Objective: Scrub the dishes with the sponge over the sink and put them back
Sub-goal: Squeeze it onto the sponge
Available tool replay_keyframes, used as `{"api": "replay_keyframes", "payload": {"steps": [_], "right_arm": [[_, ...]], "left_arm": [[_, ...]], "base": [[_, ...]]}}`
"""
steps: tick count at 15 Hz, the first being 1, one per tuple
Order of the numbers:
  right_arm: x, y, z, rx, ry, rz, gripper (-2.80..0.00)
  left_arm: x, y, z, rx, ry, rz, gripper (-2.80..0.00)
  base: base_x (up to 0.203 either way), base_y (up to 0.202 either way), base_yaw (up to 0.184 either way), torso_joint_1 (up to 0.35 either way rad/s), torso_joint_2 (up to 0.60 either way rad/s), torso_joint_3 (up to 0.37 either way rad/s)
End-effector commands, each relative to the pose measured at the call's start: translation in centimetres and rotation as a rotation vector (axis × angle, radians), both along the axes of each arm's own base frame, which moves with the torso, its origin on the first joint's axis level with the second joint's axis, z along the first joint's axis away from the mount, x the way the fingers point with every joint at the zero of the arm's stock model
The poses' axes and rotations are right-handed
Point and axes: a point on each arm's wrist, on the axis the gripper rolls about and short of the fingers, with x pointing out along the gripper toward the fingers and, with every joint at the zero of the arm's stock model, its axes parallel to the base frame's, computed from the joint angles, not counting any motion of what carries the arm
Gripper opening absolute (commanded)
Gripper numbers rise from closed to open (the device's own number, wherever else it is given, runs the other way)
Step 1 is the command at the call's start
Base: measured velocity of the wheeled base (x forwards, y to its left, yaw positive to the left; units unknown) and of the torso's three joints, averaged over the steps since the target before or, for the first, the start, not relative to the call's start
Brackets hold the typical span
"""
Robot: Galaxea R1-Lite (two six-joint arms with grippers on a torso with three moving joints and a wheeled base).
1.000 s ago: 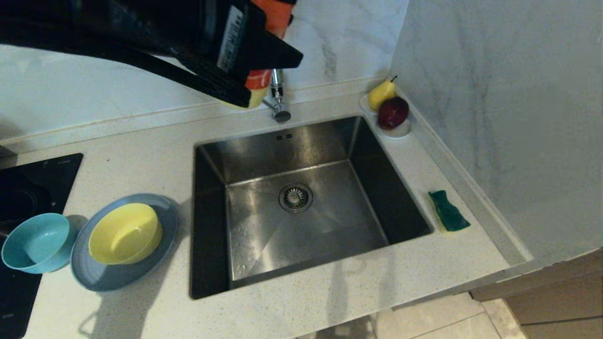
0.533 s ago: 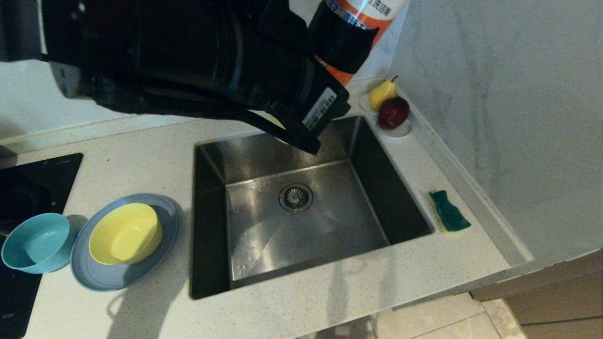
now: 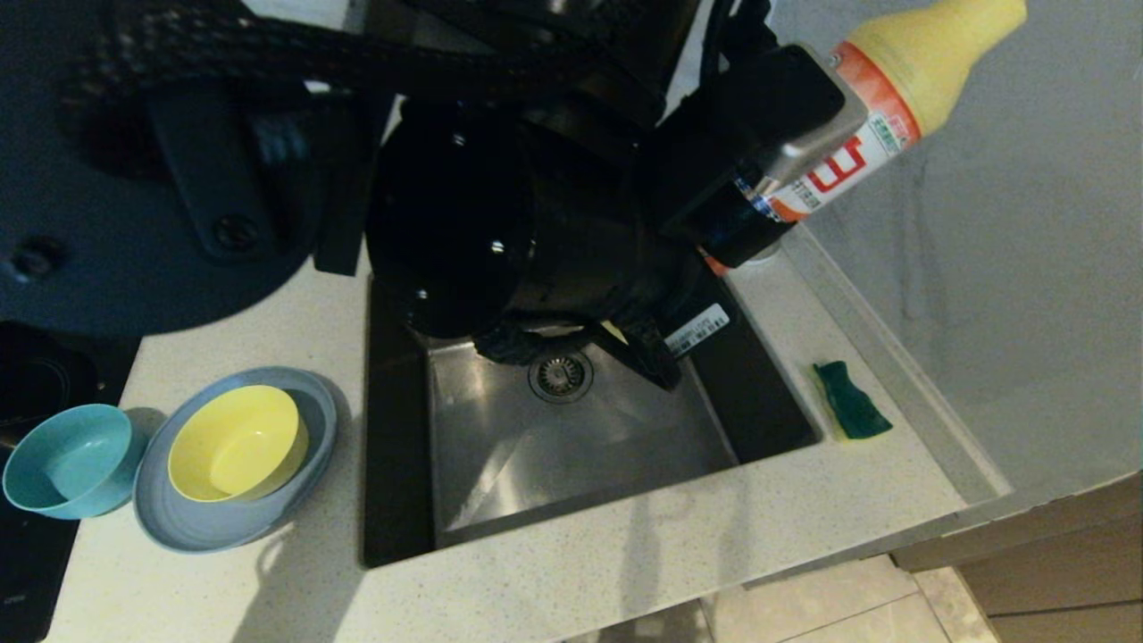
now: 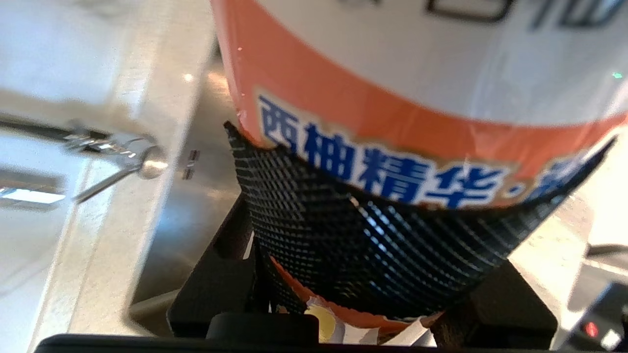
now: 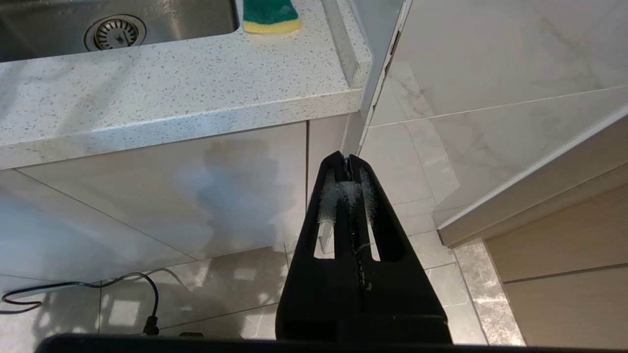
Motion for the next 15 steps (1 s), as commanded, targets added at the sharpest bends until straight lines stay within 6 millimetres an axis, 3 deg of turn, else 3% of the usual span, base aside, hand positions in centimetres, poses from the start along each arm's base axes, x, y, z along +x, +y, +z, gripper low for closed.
{"api": "replay_keyframes", "payload": {"steps": [1,15], "right_arm": [[0.0,0.0,0.0,0.000,0.000,0.001,-2.80],[0.0,0.0,0.0,0.000,0.000,0.001,-2.80]], "left_arm": [[0.1,-1.9,-2.3,0.071,0.024,0.012,-2.80],[1.7,-7.3,-10.1,0.289,0.038,0.106,-2.80]], "base": [[0.000,0.000,0.000,0.000,0.00,0.000],[0.000,0.000,0.000,0.000,0.00,0.000]]}}
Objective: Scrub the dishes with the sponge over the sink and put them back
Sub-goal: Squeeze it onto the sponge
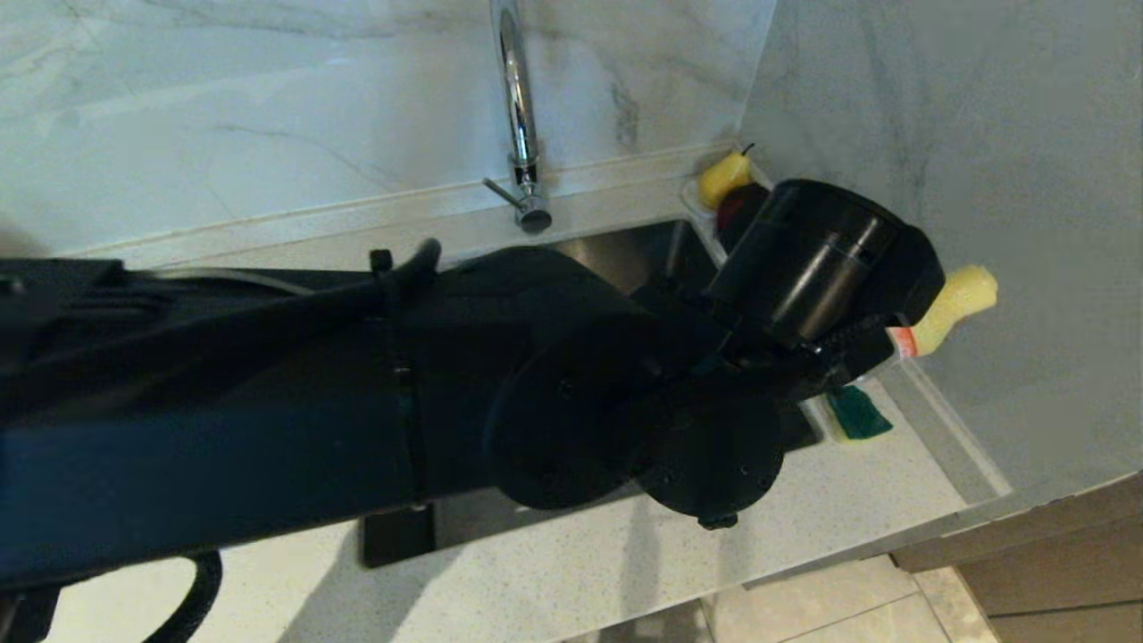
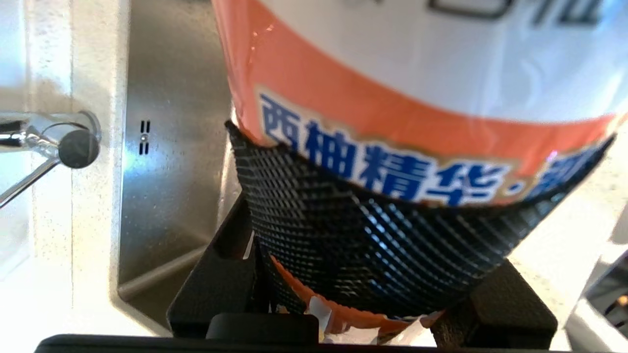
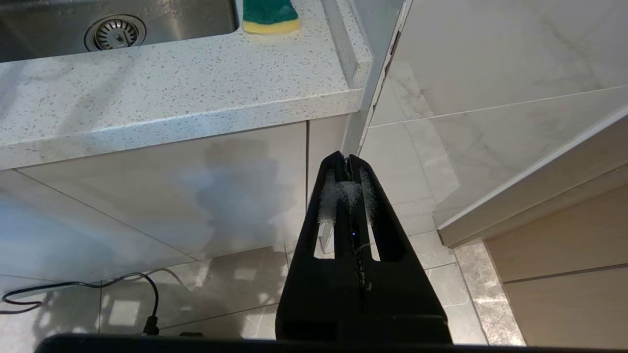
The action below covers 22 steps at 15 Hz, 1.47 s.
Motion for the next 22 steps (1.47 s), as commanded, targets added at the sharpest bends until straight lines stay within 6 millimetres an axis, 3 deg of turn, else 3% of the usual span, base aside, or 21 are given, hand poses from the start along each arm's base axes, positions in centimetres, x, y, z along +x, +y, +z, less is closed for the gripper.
{"api": "replay_keyframes", "payload": {"steps": [1,11,22], "right_arm": [[0.0,0.0,0.0,0.000,-0.001,0.001,-2.80],[0.0,0.0,0.0,0.000,-0.001,0.001,-2.80],[0.0,0.0,0.0,0.000,-0.001,0.001,-2.80]], "left_arm": [[0.6,-1.1,-1.9,0.064,-0.003,0.002,-2.80],[2.0,-3.5,-5.8,0.153,-0.050,0.012,-2.80],[2.9,-4.2,-8.5,0.330,-0.116,0.081,-2.80]], "base": [[0.000,0.000,0.000,0.000,0.00,0.000],[0.000,0.000,0.000,0.000,0.00,0.000],[0.000,0.000,0.000,0.000,0.00,0.000]]}}
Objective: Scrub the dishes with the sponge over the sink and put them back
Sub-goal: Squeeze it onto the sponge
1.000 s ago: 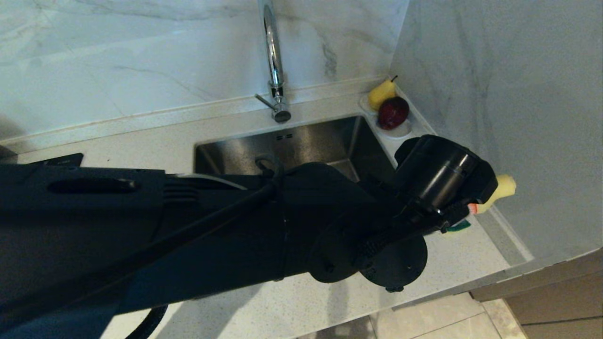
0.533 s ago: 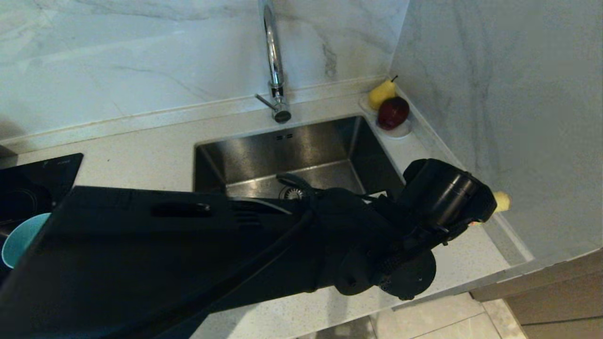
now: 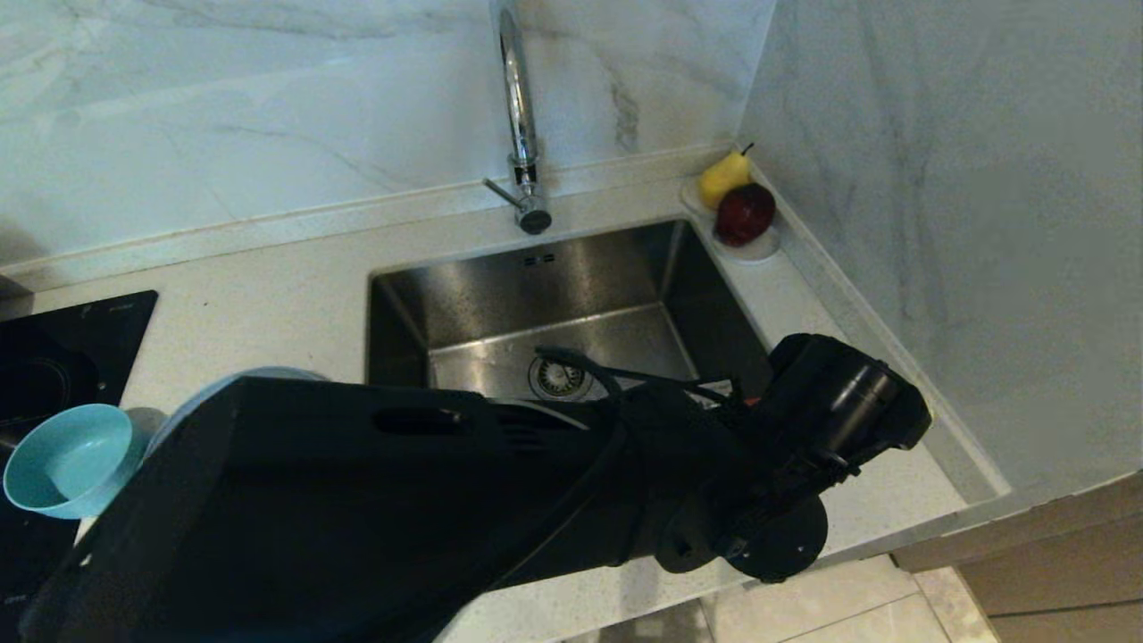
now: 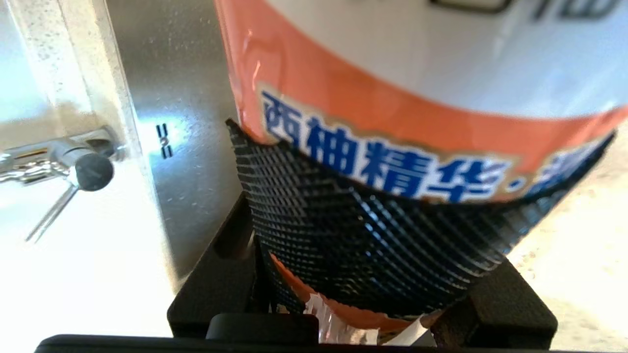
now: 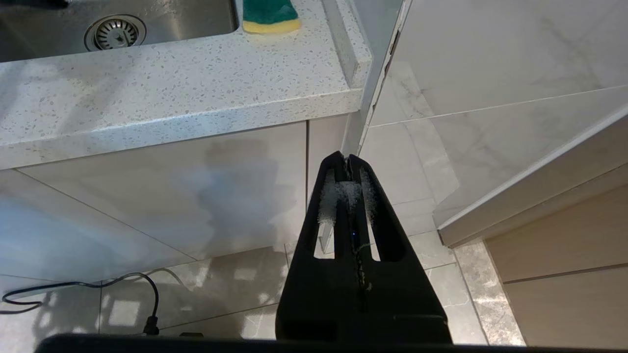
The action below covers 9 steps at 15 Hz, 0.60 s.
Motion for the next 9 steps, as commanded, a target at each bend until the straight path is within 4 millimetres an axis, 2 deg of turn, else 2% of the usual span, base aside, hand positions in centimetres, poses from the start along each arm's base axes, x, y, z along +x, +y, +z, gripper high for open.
{"api": "replay_keyframes", "payload": {"steps": [1,9], "right_arm": [[0.0,0.0,0.0,0.000,0.000,0.001,-2.80],[0.0,0.0,0.0,0.000,-0.002,0.001,-2.80]], "left_arm": [[0.1,-0.3,-1.0,0.035,-0.001,0.011,-2.80],[0.4,-0.7,-2.7,0.141,-0.051,0.073,-2.80]], "base": [[0.000,0.000,0.000,0.000,0.00,0.000],[0.000,0.000,0.000,0.000,0.00,0.000]]}}
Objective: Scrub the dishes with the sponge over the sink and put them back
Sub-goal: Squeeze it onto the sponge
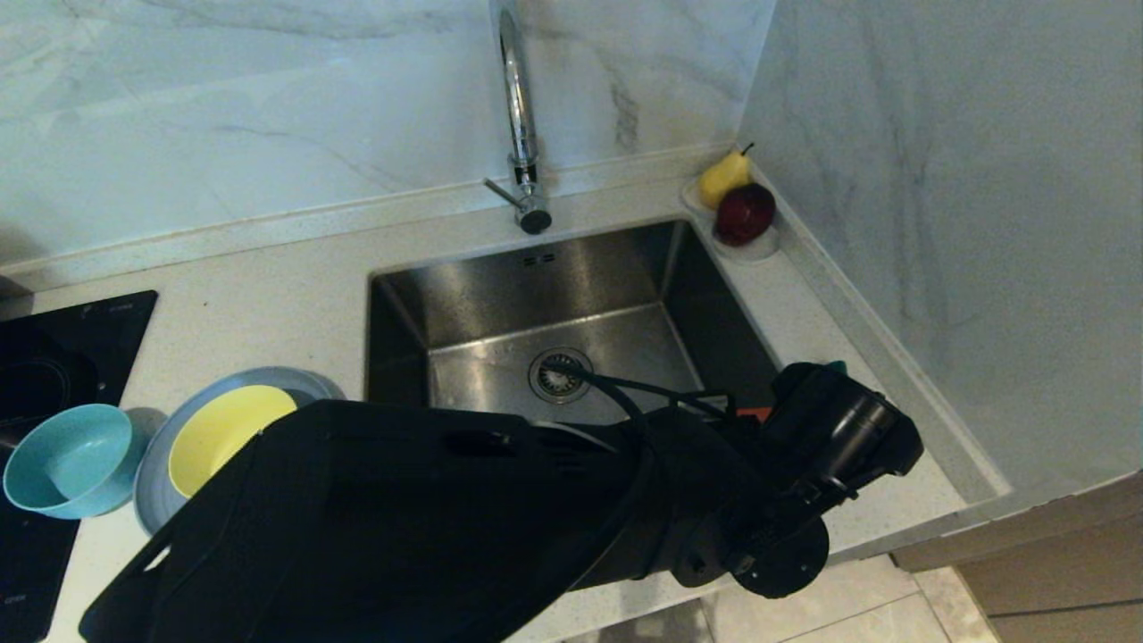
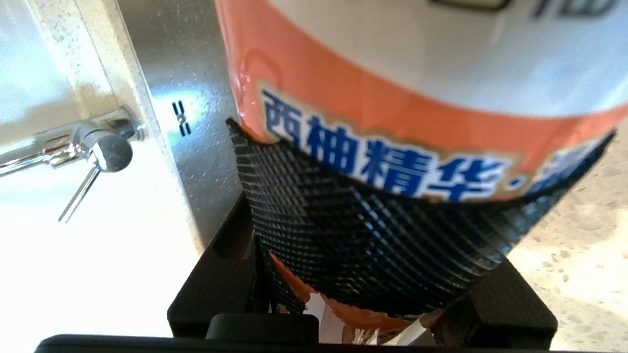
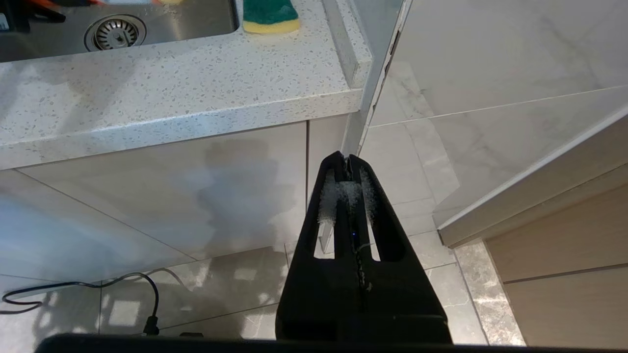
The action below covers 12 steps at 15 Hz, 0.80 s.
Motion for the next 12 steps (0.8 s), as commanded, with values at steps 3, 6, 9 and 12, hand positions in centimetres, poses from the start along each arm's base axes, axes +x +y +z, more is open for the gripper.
{"api": "replay_keyframes", "payload": {"steps": [3,6,9,12], "right_arm": [[0.0,0.0,0.0,-0.001,-0.001,0.001,-2.80],[0.0,0.0,0.0,-0.001,-0.001,0.001,-2.80],[0.0,0.0,0.0,-0.001,-0.001,0.001,-2.80],[0.0,0.0,0.0,-0.001,-0.001,0.001,-2.80]], "left_arm": [[0.2,-0.3,-1.0,0.030,-0.021,0.028,-2.80],[0.3,-0.9,-1.1,-0.001,-0.056,0.036,-2.80],[0.3,-1.2,-1.0,0.007,-0.072,0.021,-2.80],[0.3,-1.5,-0.4,0.043,-0.110,0.004,-2.80]], "base": [[0.000,0.000,0.000,0.000,0.00,0.000],[0.000,0.000,0.000,0.000,0.00,0.000],[0.000,0.000,0.000,0.000,0.00,0.000],[0.000,0.000,0.000,0.000,0.00,0.000]]}}
